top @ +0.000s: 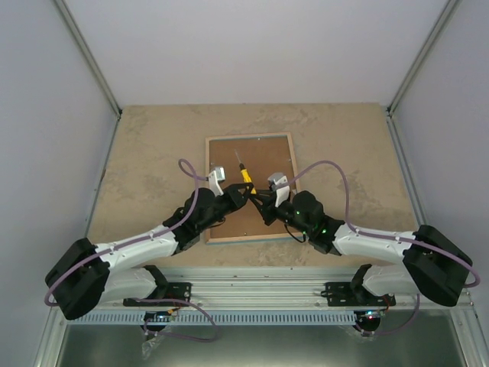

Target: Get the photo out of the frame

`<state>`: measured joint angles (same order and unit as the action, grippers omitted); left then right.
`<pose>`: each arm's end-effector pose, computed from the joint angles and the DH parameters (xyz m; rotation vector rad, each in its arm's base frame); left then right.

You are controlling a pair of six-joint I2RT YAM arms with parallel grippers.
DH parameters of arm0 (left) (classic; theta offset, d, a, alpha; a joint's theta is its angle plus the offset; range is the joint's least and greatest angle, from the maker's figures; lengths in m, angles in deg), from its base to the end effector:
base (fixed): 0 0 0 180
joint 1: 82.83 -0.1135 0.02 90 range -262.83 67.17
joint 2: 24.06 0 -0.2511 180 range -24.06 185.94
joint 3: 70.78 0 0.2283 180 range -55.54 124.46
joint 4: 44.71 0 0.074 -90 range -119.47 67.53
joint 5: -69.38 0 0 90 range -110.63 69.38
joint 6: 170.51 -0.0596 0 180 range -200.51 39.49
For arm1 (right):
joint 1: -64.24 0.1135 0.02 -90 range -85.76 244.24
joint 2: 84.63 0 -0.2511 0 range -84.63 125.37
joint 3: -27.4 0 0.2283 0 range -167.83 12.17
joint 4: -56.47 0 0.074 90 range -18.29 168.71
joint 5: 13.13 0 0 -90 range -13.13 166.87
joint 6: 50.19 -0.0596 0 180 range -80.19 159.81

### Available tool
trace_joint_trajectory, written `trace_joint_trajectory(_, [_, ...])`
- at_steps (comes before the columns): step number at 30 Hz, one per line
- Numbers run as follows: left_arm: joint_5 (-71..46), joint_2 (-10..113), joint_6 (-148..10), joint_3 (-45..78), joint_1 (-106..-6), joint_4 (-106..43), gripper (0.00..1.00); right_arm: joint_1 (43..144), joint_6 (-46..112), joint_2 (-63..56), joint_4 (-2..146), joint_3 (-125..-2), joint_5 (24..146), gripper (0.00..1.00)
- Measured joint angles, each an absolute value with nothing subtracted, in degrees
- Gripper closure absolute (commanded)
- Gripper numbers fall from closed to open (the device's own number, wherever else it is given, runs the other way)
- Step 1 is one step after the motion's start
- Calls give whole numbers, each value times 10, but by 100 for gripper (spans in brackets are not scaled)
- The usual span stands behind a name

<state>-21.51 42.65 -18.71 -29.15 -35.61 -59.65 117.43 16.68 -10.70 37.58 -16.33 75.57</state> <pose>0.1766 -0.1895 0.2238 -0.2614 1.9430 -1.3272 0.1681 0.2224 0.2138 -0.4674 1.8076 0.9290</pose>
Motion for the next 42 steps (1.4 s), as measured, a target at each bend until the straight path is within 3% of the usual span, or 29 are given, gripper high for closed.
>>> trace_joint_trajectory(6, [-221,390,-190,-293,-357,-568,41,1171,174,-127,379,-160,760,99])
trace_joint_trajectory(11, [-210,365,-191,-293,-379,-560,34,1171,185,-138,383,-160,773,99])
trace_joint_trajectory(15, [-187,363,-193,-293,-393,-560,34,1171,195,-138,401,-160,793,100])
trace_joint_trajectory(21, [-159,363,-192,-294,-406,-561,51,1171,210,-138,421,-160,822,99])
trace_joint_trajectory(29, [-144,356,-187,-309,-419,-564,64,1171,228,-138,436,-161,851,100])
trace_joint_trajectory(32, [-141,353,-183,-317,-424,-567,73,1171,233,-138,439,-161,857,100])
trace_joint_trajectory(35, [-140,350,-178,-329,-428,-575,91,1171,240,-139,445,-161,863,99])
trace_joint_trajectory(38, [-136,348,-177,-338,-430,-584,100,1171,246,-141,450,-161,865,90])
trace_joint_trajectory(42, [-130,347,-166,-352,-431,-612,100,1171,252,-144,454,-161,863,72])
